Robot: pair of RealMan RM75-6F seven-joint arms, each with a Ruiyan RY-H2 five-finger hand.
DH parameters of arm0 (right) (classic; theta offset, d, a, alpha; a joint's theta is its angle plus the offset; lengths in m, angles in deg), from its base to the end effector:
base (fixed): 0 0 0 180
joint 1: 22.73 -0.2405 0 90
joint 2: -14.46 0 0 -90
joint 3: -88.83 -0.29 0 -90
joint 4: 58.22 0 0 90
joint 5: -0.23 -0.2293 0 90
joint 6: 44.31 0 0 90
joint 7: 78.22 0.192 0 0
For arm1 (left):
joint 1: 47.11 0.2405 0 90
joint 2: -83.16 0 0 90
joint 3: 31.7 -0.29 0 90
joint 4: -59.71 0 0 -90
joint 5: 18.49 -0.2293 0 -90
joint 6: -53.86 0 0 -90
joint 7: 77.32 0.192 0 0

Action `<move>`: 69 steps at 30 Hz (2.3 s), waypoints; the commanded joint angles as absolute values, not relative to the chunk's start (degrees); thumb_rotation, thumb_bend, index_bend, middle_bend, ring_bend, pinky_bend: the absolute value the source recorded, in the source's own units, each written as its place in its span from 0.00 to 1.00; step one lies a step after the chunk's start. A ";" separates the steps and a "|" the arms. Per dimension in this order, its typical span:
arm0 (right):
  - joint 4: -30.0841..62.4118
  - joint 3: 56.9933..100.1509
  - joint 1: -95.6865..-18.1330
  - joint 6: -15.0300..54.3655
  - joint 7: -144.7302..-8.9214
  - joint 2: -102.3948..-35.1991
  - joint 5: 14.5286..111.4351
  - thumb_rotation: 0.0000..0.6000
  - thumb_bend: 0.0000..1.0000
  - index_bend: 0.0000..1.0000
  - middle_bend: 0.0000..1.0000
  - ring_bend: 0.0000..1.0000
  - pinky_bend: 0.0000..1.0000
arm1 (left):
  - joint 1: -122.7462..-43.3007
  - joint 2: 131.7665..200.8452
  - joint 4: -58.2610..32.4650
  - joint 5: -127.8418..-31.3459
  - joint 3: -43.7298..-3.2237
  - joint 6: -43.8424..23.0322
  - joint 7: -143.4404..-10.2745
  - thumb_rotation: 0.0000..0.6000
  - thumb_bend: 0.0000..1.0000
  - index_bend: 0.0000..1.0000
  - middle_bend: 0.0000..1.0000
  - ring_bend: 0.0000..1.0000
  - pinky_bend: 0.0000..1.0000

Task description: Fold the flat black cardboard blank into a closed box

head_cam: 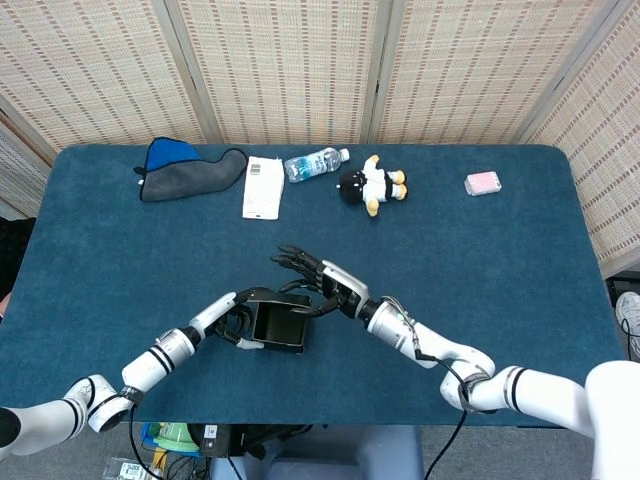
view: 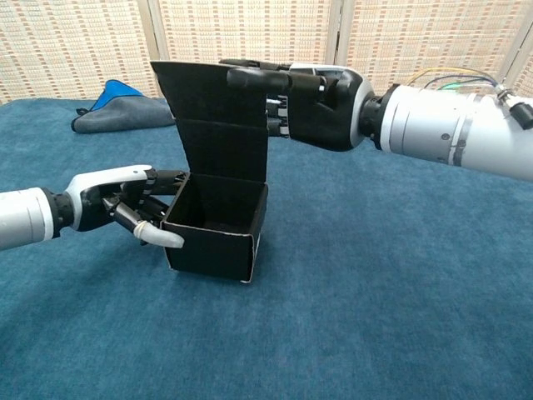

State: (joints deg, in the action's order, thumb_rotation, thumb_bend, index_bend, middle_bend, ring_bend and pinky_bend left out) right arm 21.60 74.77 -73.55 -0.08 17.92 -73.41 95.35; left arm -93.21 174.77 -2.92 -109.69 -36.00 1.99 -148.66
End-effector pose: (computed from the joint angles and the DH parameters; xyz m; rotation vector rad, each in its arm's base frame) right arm -0.0554 -0.4125 -0.0665 -1.1490 2.2292 -1.3356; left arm -0.2119 0.4038 -0.0927 -1.7070 -2.0552 -1.2627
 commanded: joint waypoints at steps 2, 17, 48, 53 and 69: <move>23.21 76.57 -73.71 1.41 16.00 -71.75 95.13 1.00 0.14 0.00 0.07 0.05 0.21 | -93.24 174.70 -2.86 -109.64 -36.05 2.29 -149.21 1.00 0.23 0.29 0.30 0.61 0.69; 28.05 82.20 -74.04 1.27 1.92 -67.97 92.68 1.00 0.14 0.00 0.03 0.02 0.15 | -93.46 174.23 -3.59 -109.18 -35.87 3.58 -150.26 1.00 0.23 0.28 0.30 0.61 0.69; 32.57 87.55 -69.96 6.67 -35.95 -69.37 91.55 1.00 0.14 0.00 0.00 0.00 0.04 | -93.94 173.67 -5.33 -109.29 -35.58 4.46 -150.02 1.00 0.23 0.25 0.30 0.61 0.69; 32.35 87.93 -69.95 6.58 -43.19 -70.26 91.77 1.00 0.14 0.00 0.00 0.00 0.04 | -93.73 174.23 -4.94 -109.41 -35.55 3.94 -149.62 1.00 0.23 0.21 0.28 0.61 0.67; 35.22 84.51 -72.04 2.07 -56.35 -70.19 85.23 1.00 0.14 0.00 0.03 0.00 0.04 | -90.92 175.97 -8.25 -100.51 -30.88 4.84 -136.15 1.00 0.23 0.09 0.15 0.61 0.67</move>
State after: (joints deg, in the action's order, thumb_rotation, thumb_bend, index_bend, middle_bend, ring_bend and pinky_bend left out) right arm 34.86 85.00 -71.83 2.43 -55.81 -70.38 85.80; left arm -91.71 175.33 -7.20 -102.76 -32.27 4.52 -138.84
